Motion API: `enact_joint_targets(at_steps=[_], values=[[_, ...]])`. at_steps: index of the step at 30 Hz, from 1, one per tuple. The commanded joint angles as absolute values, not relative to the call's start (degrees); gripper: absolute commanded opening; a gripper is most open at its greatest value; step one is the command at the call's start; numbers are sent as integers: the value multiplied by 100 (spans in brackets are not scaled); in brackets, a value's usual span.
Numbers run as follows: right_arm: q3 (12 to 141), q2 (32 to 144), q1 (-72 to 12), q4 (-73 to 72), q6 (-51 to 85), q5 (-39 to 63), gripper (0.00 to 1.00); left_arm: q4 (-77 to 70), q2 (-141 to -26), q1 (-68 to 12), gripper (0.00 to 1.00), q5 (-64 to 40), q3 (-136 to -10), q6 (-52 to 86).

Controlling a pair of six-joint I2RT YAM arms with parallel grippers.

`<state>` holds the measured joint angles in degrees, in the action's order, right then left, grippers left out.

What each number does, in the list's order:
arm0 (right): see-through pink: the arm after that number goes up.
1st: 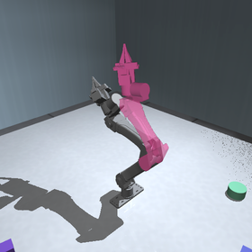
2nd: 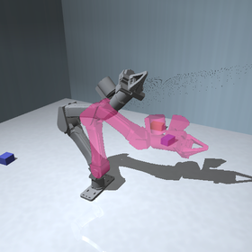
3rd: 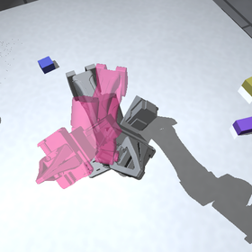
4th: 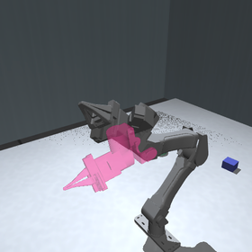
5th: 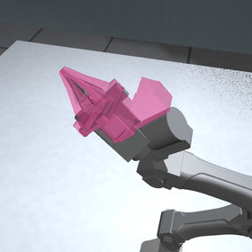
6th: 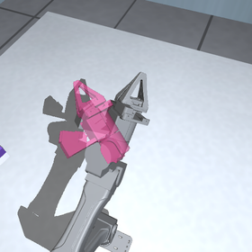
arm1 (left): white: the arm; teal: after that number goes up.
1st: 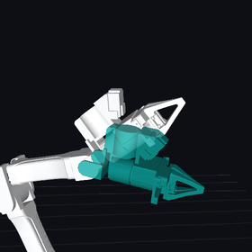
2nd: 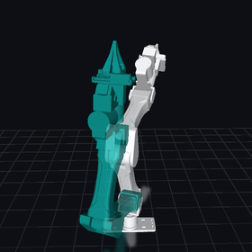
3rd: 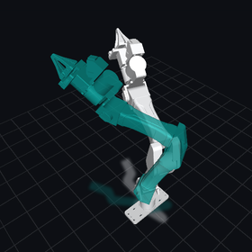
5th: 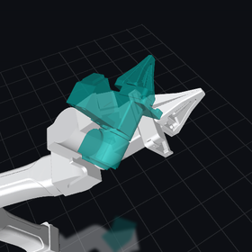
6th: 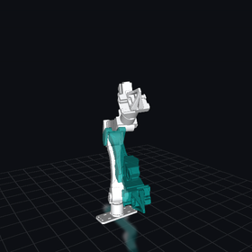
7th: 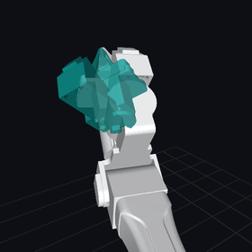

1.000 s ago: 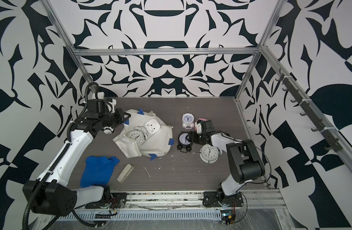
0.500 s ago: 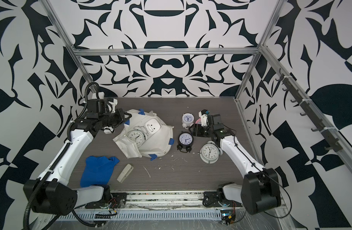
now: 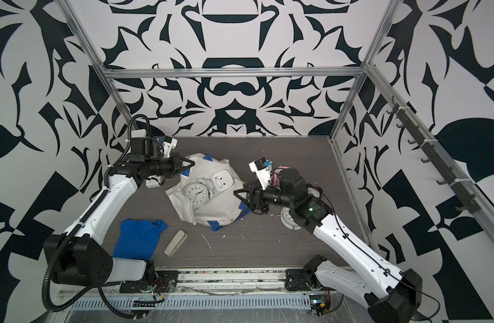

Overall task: Take the alarm clock out of the canvas bag
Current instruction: Place the alarm at the center of the board, then pick up the alarm from the canvas bag.

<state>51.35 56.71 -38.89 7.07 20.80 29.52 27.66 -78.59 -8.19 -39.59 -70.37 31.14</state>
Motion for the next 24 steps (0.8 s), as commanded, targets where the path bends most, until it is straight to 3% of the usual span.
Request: enact_joint_targets(at_steps=[1,9,15,24], values=[[5212,5931,-4437,315,1788,2321,64,2510,-7724,-848,0,-4378,-7302,2909],[5870,7382,-5611,427,1428,1081,58,2304,-7581,-926,0,-4481,-7270,2836],[6508,8201,-5901,920,773,-296,55,2277,-7456,-1080,0,-4563,-7293,2721],[6976,9040,-5915,784,280,-930,56,2211,-7348,-1159,0,-4562,-7294,2602]])
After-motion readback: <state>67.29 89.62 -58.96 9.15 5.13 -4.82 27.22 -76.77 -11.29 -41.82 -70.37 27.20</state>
